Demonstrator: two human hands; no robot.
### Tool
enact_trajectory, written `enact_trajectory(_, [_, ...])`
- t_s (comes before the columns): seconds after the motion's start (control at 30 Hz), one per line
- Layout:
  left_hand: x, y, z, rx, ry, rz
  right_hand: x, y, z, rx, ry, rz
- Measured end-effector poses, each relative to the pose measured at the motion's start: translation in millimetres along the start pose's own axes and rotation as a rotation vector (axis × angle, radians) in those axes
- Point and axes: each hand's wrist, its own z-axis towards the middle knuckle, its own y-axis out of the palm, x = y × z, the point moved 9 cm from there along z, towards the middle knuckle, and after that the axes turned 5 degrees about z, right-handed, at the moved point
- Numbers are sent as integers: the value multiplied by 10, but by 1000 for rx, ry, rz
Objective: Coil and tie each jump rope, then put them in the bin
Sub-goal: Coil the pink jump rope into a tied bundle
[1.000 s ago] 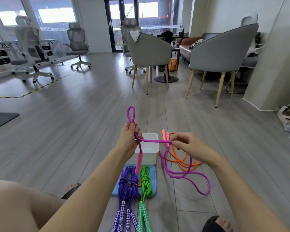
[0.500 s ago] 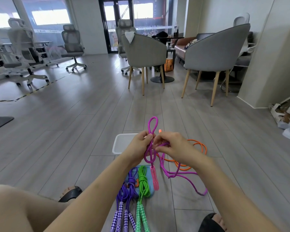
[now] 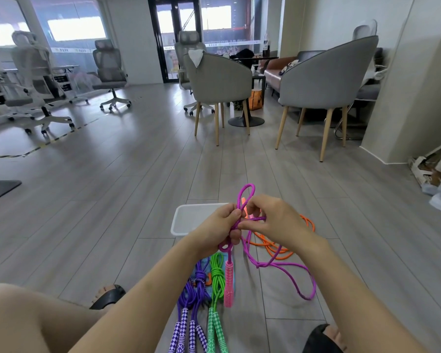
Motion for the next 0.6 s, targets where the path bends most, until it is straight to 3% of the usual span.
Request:
enact_trajectory(0.17, [43,-91,-19,4,3,28,302,-101,-31,-62,83,79])
enact_trajectory(0.37, [-10,26,-30,-82,-38,4,139,-63,37,-39,-36,73])
enact_trajectory(0.6, [-56,92,-67,-184,-45,-15,76,-34,43,-41,-48,-14])
